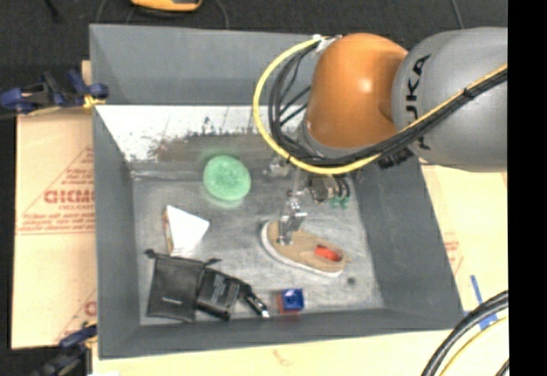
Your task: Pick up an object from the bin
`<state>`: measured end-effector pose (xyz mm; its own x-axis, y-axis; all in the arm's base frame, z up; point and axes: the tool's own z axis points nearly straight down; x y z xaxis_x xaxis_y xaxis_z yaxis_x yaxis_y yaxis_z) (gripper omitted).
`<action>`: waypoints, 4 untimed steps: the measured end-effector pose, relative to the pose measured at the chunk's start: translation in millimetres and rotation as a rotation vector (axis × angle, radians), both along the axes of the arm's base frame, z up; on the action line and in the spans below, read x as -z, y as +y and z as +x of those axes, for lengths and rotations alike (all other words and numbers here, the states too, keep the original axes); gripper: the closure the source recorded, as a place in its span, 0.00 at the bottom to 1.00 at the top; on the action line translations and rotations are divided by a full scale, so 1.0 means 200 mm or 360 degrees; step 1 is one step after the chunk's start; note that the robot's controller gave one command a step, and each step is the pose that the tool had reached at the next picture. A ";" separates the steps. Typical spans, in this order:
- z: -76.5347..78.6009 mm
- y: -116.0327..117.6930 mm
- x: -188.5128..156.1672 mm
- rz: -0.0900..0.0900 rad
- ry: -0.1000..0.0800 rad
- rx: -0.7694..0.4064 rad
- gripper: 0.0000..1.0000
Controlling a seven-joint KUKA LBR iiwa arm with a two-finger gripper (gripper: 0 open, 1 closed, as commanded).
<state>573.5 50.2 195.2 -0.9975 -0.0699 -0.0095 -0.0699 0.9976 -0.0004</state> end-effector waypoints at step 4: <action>0.08 -0.37 0.58 0.0000 0.0039 -0.0025 1.00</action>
Offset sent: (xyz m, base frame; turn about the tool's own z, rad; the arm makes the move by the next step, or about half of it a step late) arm 0.0157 -0.0722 -0.1252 -0.0177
